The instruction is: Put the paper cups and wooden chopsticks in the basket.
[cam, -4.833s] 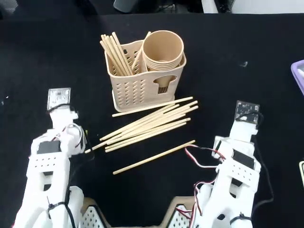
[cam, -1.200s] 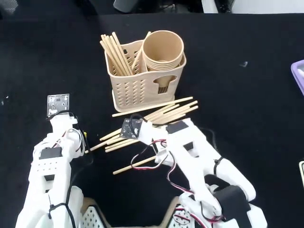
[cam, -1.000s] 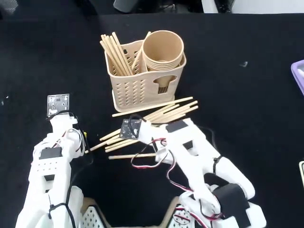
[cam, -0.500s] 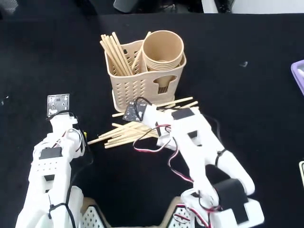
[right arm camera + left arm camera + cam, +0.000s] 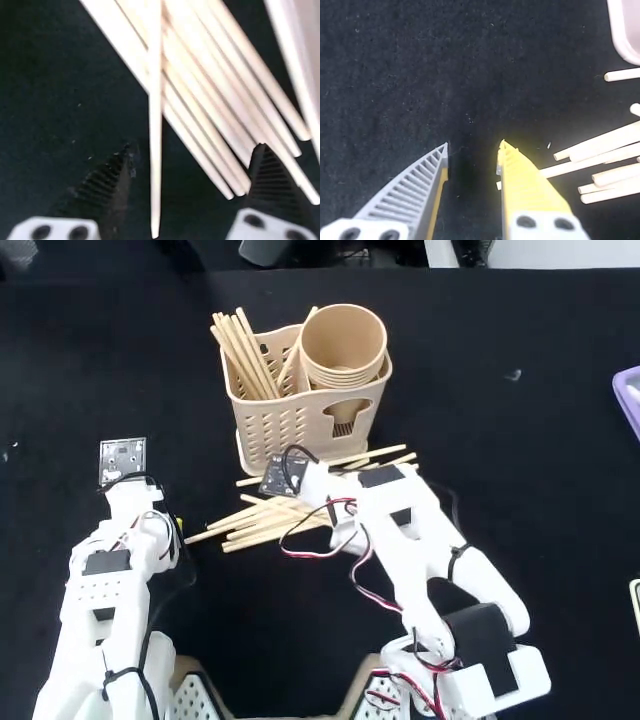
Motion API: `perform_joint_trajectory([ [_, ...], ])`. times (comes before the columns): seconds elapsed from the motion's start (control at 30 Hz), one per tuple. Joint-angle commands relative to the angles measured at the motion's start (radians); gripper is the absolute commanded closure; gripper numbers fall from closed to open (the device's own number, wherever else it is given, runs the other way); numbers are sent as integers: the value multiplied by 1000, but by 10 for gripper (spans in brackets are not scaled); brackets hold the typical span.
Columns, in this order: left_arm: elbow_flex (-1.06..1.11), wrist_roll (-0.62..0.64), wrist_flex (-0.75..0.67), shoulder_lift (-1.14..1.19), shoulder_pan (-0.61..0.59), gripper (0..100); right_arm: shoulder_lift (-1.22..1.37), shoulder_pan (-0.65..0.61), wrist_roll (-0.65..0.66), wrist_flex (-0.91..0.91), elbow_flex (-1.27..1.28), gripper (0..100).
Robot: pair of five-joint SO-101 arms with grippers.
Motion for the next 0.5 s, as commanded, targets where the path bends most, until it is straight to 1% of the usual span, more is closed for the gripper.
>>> perform_joint_trajectory([
  [0.0, -5, -6, -12, -8, -1, 836, 16, 17, 15, -31, -30, 646],
  [0.07, -5, -6, -12, -8, -1, 836, 42, 11, 17, -29, -30, 654],
  [0.13, -5, -6, -12, -8, -1, 836, 84, -11, 17, -29, -30, 710],
  [0.23, -5, -6, -12, -8, -1, 836, 119, -32, 11, -18, -53, 868],
  [0.3, -5, -6, -12, -8, -1, 836, 120, -32, -2, 28, -85, 986],
  [0.33, -5, -6, -12, -8, -1, 836, 119, -31, -28, 57, -102, 988],
  [0.37, -5, -6, -12, -8, -1, 836, 113, -31, -55, 94, -124, 967],
  [0.43, -5, -6, -12, -8, -1, 836, 81, -31, -86, 170, -150, 991],
  [0.47, -5, -6, -12, -8, -1, 836, 51, -31, -87, 207, -154, 985],
])
